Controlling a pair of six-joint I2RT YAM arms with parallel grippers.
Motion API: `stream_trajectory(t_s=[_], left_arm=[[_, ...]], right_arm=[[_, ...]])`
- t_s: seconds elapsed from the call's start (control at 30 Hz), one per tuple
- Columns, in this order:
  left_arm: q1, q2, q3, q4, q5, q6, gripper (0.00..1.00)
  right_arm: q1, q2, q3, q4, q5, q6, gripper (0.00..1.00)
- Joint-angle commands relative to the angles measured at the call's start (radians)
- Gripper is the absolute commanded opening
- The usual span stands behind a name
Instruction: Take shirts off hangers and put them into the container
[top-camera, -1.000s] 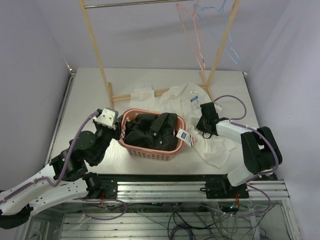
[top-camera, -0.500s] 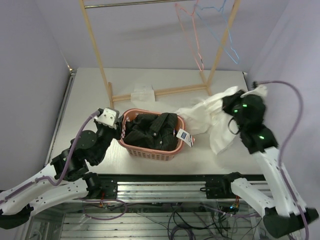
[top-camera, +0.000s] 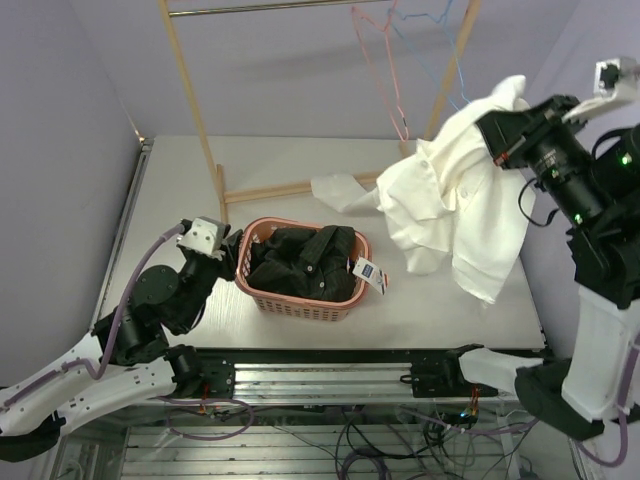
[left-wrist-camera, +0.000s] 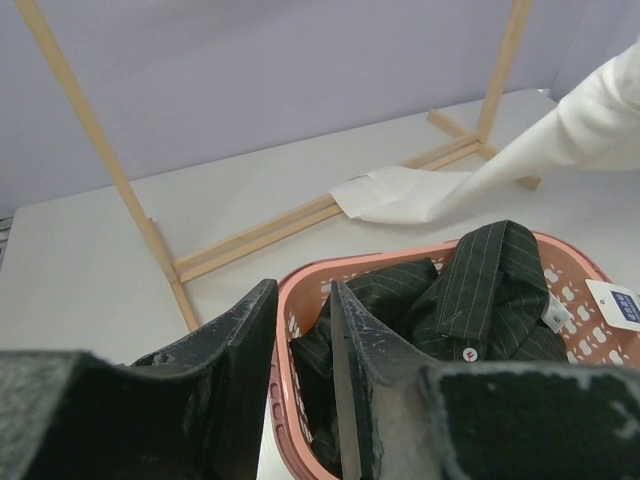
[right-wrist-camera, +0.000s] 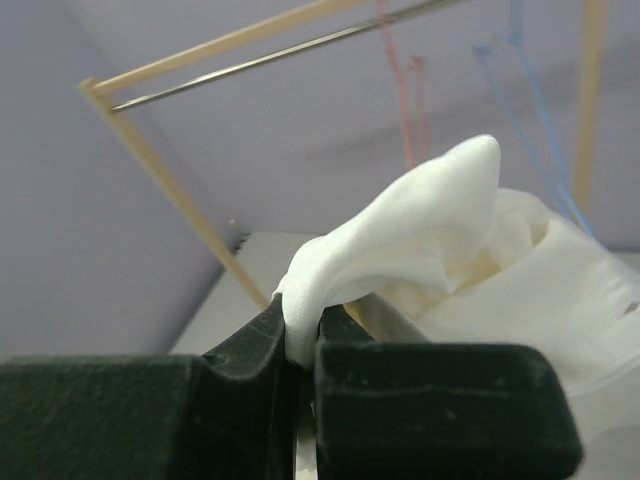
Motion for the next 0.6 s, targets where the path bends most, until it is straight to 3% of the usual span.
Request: stream_trajectory(t_s=[0.0,0.27,0.4,0.57], left_arm=[[0.007,-0.014,0.001,0.017,0.000,-0.012,0.39],[0.026,-0.006,0.002,0.018,0.016,-0.015,0.39],[0.051,-0.017,0.000,0.020,0.041,-0.021,0.40],[0.069,-0.020,-0.019,0.057,0.116,-0.010,0.48]], right_arm=[[-0.004,0.105,0.195,-0.019,-0.291,-0.010,0.00],[-0.003,0.189,0.308,0.299,-0.602,0.226,0.00],[-0.003,0.225,0.345,0.493,-0.655,0.342,0.00],[-0.004,0.304,0.394,0.723,-0.740,0.553,0.00]])
